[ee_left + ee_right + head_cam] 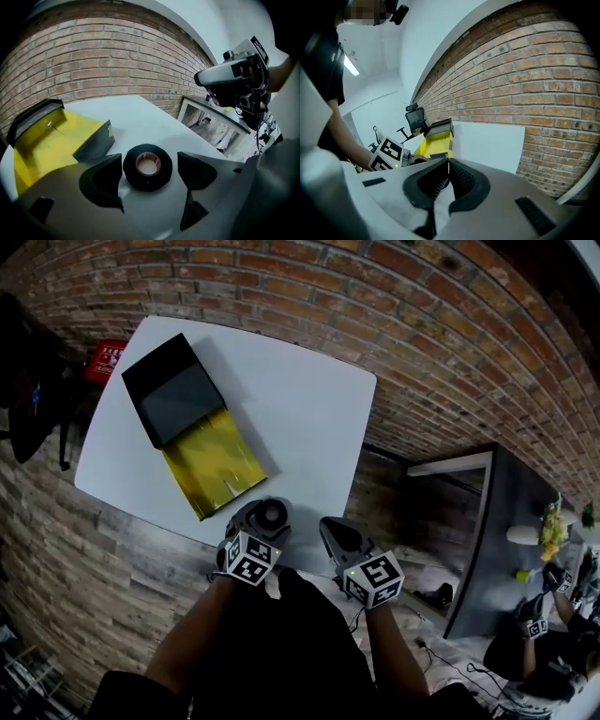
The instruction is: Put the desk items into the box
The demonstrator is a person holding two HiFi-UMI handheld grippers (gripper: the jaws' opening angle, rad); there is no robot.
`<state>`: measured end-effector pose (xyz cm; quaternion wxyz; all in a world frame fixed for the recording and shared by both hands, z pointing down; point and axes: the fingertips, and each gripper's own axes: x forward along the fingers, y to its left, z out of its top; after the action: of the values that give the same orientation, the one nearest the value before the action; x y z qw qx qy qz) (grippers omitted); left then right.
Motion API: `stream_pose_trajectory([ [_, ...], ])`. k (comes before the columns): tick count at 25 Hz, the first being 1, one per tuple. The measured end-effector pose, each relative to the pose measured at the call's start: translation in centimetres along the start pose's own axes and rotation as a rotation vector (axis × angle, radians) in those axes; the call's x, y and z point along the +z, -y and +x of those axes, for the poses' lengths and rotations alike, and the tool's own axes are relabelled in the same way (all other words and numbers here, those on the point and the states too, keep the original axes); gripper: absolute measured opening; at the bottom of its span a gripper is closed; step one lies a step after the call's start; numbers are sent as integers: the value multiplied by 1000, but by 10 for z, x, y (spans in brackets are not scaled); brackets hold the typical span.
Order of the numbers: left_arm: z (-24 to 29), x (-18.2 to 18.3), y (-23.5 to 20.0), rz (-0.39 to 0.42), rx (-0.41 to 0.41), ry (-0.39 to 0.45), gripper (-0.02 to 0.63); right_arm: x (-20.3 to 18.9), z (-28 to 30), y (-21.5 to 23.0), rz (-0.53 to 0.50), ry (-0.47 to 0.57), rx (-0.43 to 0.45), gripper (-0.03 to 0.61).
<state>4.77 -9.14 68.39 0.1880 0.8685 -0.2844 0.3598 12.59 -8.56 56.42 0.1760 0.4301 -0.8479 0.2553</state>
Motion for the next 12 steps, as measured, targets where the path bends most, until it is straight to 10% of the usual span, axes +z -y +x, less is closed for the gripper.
stream_pose_trajectory([
  [12, 9, -10, -6, 34, 36, -43, 356, -2, -3, 2, -3, -11, -8, 21],
])
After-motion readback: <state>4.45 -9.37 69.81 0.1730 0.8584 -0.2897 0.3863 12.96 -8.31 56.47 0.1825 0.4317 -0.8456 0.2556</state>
